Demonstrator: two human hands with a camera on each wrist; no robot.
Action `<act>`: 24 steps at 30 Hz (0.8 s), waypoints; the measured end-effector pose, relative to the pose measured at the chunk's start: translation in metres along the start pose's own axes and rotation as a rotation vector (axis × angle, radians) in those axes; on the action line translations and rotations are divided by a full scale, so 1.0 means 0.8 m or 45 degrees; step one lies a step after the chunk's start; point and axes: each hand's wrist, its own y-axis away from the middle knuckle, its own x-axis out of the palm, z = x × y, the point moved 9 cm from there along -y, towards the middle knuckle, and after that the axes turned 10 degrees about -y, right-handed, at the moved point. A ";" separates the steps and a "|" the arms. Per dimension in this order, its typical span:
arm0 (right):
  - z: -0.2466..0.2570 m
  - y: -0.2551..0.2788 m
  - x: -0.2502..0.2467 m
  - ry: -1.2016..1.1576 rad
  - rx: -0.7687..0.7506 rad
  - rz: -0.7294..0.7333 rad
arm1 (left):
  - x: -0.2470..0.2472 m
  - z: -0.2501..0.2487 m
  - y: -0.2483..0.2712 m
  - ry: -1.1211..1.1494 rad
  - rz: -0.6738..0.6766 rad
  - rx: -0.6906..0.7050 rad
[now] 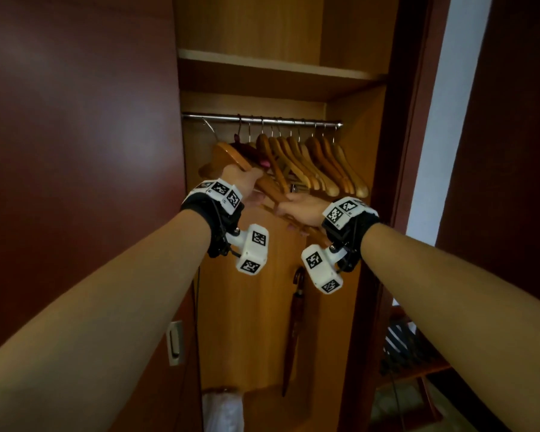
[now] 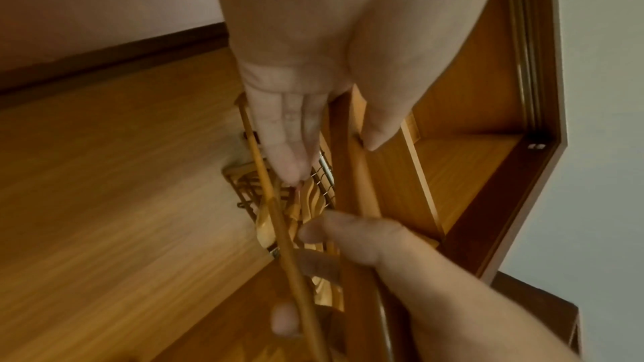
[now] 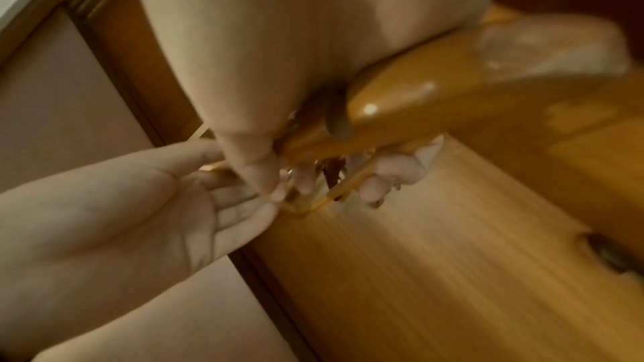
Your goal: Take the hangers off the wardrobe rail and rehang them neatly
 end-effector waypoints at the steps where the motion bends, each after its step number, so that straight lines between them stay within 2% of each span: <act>1: 0.005 -0.011 0.004 -0.011 -0.024 -0.005 | -0.004 0.000 -0.009 -0.049 0.015 0.020; 10: 0.047 -0.118 0.029 -0.493 -0.077 -0.073 | -0.014 -0.013 -0.070 -0.356 0.139 0.147; 16: 0.075 -0.198 0.031 -0.662 -0.064 -0.015 | -0.029 -0.005 -0.123 -0.313 0.124 -0.015; 24: 0.091 -0.288 0.020 -0.697 0.000 0.059 | -0.032 -0.009 -0.201 -0.366 0.053 -0.082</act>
